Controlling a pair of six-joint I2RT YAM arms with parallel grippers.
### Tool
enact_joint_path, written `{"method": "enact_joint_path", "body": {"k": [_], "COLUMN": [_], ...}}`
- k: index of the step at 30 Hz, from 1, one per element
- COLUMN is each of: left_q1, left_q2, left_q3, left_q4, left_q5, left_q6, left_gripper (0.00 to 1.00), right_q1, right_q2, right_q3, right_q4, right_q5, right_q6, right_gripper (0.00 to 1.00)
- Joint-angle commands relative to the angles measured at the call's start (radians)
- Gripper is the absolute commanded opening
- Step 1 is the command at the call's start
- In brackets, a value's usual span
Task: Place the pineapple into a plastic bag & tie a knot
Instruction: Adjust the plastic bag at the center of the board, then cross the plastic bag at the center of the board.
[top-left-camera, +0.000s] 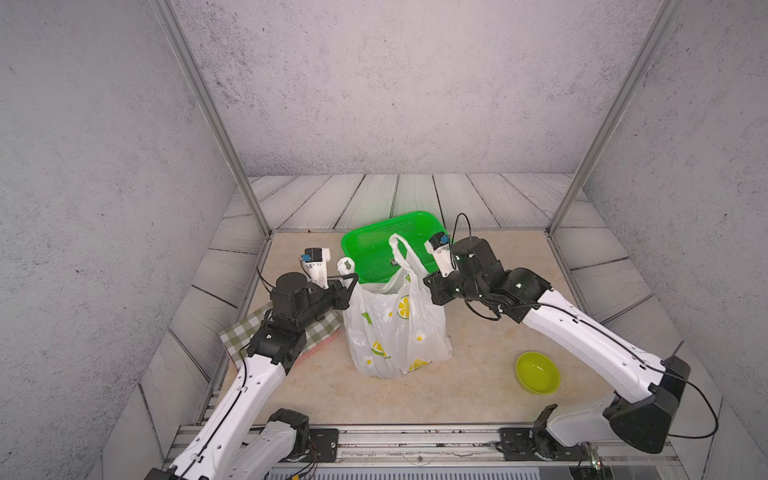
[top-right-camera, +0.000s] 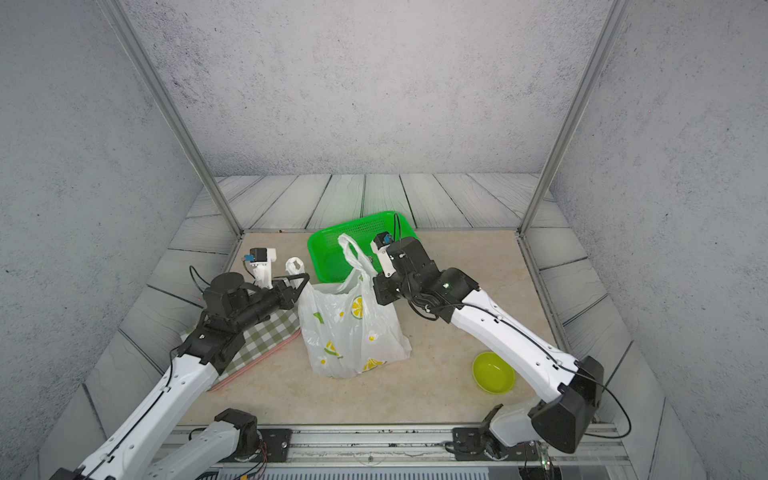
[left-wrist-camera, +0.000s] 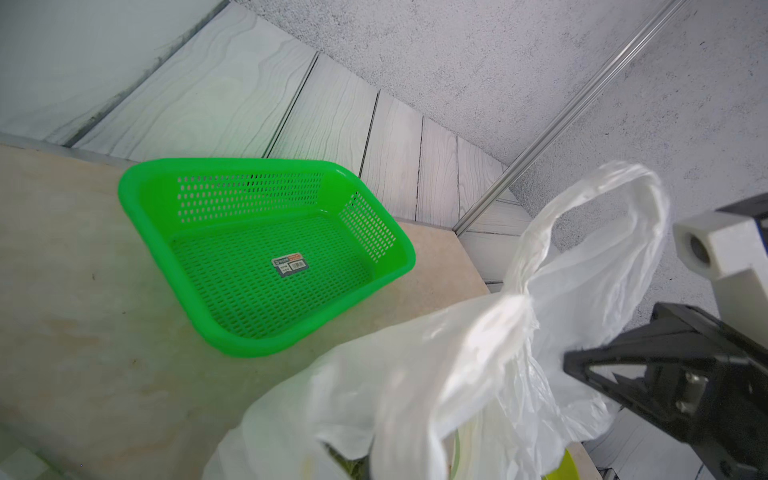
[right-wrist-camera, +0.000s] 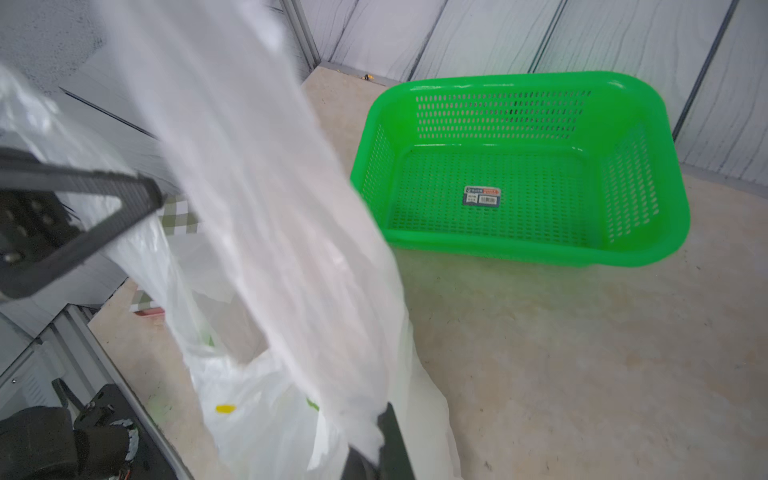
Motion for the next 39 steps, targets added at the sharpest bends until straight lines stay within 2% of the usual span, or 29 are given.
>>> {"method": "enact_joint_path", "body": {"k": [1, 6, 8, 13, 16, 18, 24, 31, 39], "left_q1": [0.006, 0.002, -0.006, -0.015, -0.015, -0.015, -0.015, -0.015, -0.018], "left_q2": [0.047, 0.13, 0.148, 0.098, 0.078, 0.077, 0.084, 0.086, 0.089], "left_q3": [0.084, 0.142, 0.132, 0.038, 0.019, 0.02, 0.022, 0.022, 0.013], "left_q4": [0.041, 0.069, 0.083, 0.117, 0.117, 0.115, 0.127, 0.127, 0.147], "left_q5": [0.097, 0.27, 0.313, 0.289, 0.286, 0.294, 0.298, 0.301, 0.305], "left_q6": [0.035, 0.019, 0.001, -0.019, -0.023, -0.024, -0.029, -0.035, -0.053], "left_gripper": [0.0, 0.0, 0.0, 0.0, 0.0, 0.0, 0.0, 0.0, 0.0], "right_q1": [0.002, 0.002, 0.0, 0.001, -0.001, -0.008, -0.015, -0.015, -0.016], "right_q2": [-0.051, -0.068, -0.065, -0.103, -0.122, -0.114, 0.002, 0.297, 0.62], "right_q3": [-0.075, -0.148, -0.147, -0.096, -0.032, 0.023, 0.211, 0.571, 0.941], "right_q4": [-0.006, 0.002, -0.002, -0.022, -0.053, -0.077, -0.105, -0.222, -0.369], "right_q5": [0.031, 0.071, 0.077, 0.127, 0.191, 0.221, 0.198, 0.154, 0.302], "right_q6": [0.058, 0.043, 0.03, -0.013, -0.049, -0.072, -0.117, -0.156, -0.222], "right_gripper": [0.0, 0.0, 0.13, 0.61, 0.78, 0.85, 0.86, 0.86, 0.88]}}
